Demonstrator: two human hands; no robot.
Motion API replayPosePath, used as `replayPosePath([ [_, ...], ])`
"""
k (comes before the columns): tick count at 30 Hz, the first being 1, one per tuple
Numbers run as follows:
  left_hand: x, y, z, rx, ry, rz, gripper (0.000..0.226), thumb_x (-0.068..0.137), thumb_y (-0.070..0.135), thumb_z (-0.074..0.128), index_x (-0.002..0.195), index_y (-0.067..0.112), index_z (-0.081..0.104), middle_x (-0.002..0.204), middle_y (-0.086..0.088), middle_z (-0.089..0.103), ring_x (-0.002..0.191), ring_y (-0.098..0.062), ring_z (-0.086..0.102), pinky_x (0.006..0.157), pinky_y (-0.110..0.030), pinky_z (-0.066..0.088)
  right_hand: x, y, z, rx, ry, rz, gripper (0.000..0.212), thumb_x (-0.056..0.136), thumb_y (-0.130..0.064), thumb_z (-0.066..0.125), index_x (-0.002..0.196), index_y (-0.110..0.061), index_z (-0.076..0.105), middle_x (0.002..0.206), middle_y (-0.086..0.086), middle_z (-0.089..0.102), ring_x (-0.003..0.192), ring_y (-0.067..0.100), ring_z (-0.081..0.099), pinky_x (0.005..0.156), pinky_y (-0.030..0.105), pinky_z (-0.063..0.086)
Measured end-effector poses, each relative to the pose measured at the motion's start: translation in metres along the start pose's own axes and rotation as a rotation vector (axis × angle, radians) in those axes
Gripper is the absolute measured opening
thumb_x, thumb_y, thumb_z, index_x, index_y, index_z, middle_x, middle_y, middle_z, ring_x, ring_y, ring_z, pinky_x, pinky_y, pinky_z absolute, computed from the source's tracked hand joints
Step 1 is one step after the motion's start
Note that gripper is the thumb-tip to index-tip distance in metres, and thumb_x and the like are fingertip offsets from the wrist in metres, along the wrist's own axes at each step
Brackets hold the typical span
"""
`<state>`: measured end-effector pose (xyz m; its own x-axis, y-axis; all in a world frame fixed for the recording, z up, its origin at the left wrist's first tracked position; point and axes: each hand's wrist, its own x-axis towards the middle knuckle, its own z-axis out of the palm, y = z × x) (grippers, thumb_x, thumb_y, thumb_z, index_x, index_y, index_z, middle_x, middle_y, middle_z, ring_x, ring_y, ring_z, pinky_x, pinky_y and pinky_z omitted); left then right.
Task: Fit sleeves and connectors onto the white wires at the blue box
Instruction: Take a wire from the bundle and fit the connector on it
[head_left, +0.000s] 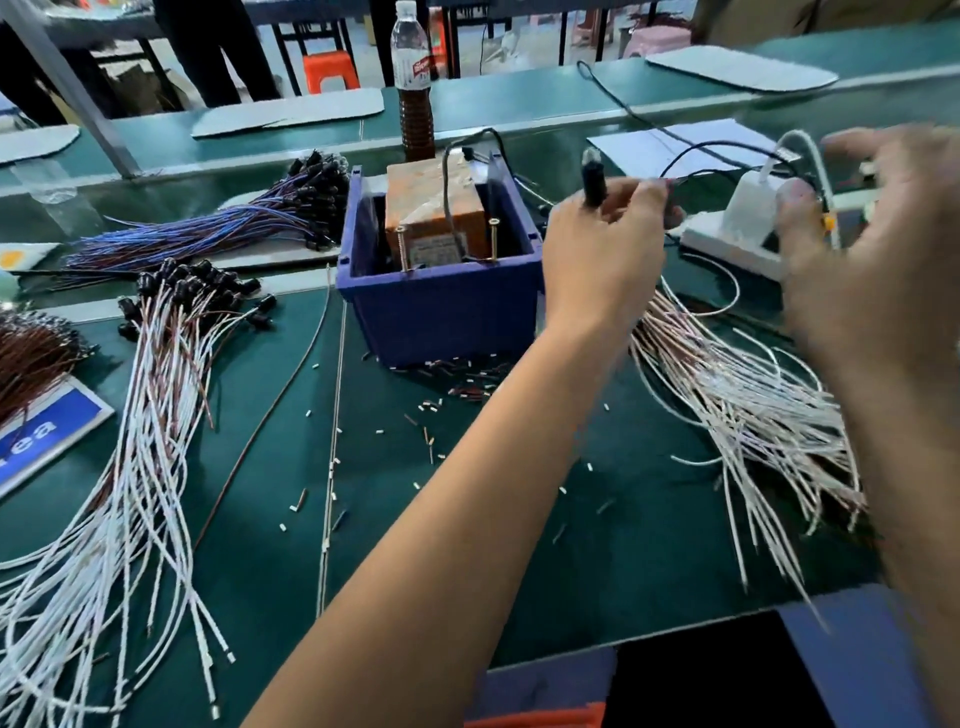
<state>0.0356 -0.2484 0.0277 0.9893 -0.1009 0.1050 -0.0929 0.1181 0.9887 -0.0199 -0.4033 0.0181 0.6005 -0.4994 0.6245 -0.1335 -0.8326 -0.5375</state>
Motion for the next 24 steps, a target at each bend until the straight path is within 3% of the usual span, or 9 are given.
replayPosePath([
  [3, 0.007, 0.010, 0.023, -0.110, -0.036, -0.081, 0.033, 0.106, 0.025, 0.056, 0.078, 0.016, 0.072, 0.084, -0.009, 0.074, 0.064, -0.018, 0.058, 0.072, -0.033, 0.049, -0.011, -0.017, -0.011, 0.021, -0.081, -0.383, 0.045, 0.105, -0.044, 0.050, 0.138, -0.015, 0.061, 0.133, 0.014, 0.063, 0.125, 0.033, 0.056, 0.106, 0.046, 0.042],
  [5, 0.013, 0.016, 0.030, -0.187, -0.043, -0.108, 0.040, 0.108, 0.029, 0.051, 0.076, 0.017, 0.072, 0.078, -0.005, 0.070, 0.067, -0.019, 0.060, 0.074, -0.033, 0.052, -0.019, -0.029, -0.013, 0.163, -0.337, -0.327, 0.046, 0.108, -0.042, 0.050, 0.151, -0.024, 0.051, 0.118, 0.006, 0.073, 0.101, 0.012, 0.067, 0.089, 0.029, 0.048],
  [7, 0.022, 0.022, 0.034, -0.284, -0.036, -0.159, 0.044, 0.110, 0.033, 0.045, 0.087, 0.009, 0.075, 0.070, 0.000, 0.059, 0.056, -0.012, 0.047, 0.055, -0.025, 0.045, -0.024, -0.034, -0.014, 0.290, -0.509, -0.168, 0.051, 0.107, -0.038, 0.055, 0.156, -0.032, 0.042, 0.092, -0.006, 0.077, 0.074, -0.005, 0.068, 0.073, 0.019, 0.049],
  [10, 0.039, 0.028, 0.035, -0.539, -0.014, -0.243, 0.047, 0.112, 0.030, 0.039, 0.099, -0.003, 0.069, 0.073, -0.002, 0.047, 0.046, -0.006, 0.033, 0.037, -0.019, 0.029, -0.016, -0.029, -0.017, 0.328, -0.481, -0.079, 0.032, 0.105, -0.028, 0.062, 0.137, -0.021, 0.060, 0.072, -0.001, 0.073, 0.056, 0.008, 0.068, 0.062, 0.028, 0.055],
  [12, 0.050, 0.031, 0.037, -0.668, -0.018, -0.303, 0.047, 0.113, 0.029, 0.037, 0.087, -0.001, 0.063, 0.068, -0.002, 0.040, 0.038, -0.005, 0.028, 0.032, -0.017, 0.024, -0.006, -0.026, -0.025, 0.195, -0.428, -0.159, 0.018, 0.105, -0.027, 0.062, 0.112, -0.017, 0.075, 0.061, -0.004, 0.061, 0.047, 0.005, 0.054, 0.050, 0.020, 0.041],
  [13, 0.056, 0.031, 0.038, -0.699, -0.022, -0.333, 0.048, 0.113, 0.029, 0.036, 0.083, 0.000, 0.061, 0.066, -0.001, 0.037, 0.037, -0.005, 0.026, 0.032, -0.017, 0.022, -0.002, -0.024, -0.030, 0.109, -0.416, -0.205, 0.021, 0.106, -0.028, 0.060, 0.103, -0.017, 0.078, 0.057, -0.008, 0.053, 0.046, 0.006, 0.047, 0.047, 0.019, 0.033],
  [15, 0.066, 0.030, 0.041, -0.720, -0.013, -0.388, 0.049, 0.113, 0.029, 0.035, 0.079, 0.002, 0.057, 0.064, 0.000, 0.032, 0.036, -0.005, 0.023, 0.031, -0.016, 0.019, 0.005, -0.025, -0.042, -0.039, -0.448, -0.237, 0.027, 0.106, -0.029, 0.059, 0.093, -0.018, 0.079, 0.057, -0.009, 0.046, 0.051, 0.006, 0.041, 0.051, 0.028, 0.029],
  [19, 0.082, 0.020, 0.040, -0.659, 0.041, -0.432, 0.029, 0.107, 0.018, 0.045, 0.081, 0.006, 0.050, 0.066, -0.001, 0.038, 0.038, -0.006, 0.024, 0.031, -0.017, 0.021, 0.007, -0.026, -0.061, -0.313, -0.691, -0.208, 0.029, 0.103, -0.032, 0.058, 0.081, -0.029, 0.076, 0.076, 0.002, 0.060, 0.068, 0.022, 0.048, 0.061, 0.037, 0.030],
  [24, 0.086, -0.007, 0.042, -0.582, 0.132, -0.444, 0.011, 0.098, 0.010, 0.042, 0.090, 0.008, 0.047, 0.073, 0.000, 0.035, 0.055, -0.008, 0.027, 0.043, -0.020, 0.026, -0.003, -0.026, -0.068, -0.411, -0.822, -0.131, 0.038, 0.104, -0.035, 0.049, 0.072, -0.025, 0.066, 0.057, 0.000, 0.064, 0.052, 0.016, 0.060, 0.060, 0.034, 0.042],
])
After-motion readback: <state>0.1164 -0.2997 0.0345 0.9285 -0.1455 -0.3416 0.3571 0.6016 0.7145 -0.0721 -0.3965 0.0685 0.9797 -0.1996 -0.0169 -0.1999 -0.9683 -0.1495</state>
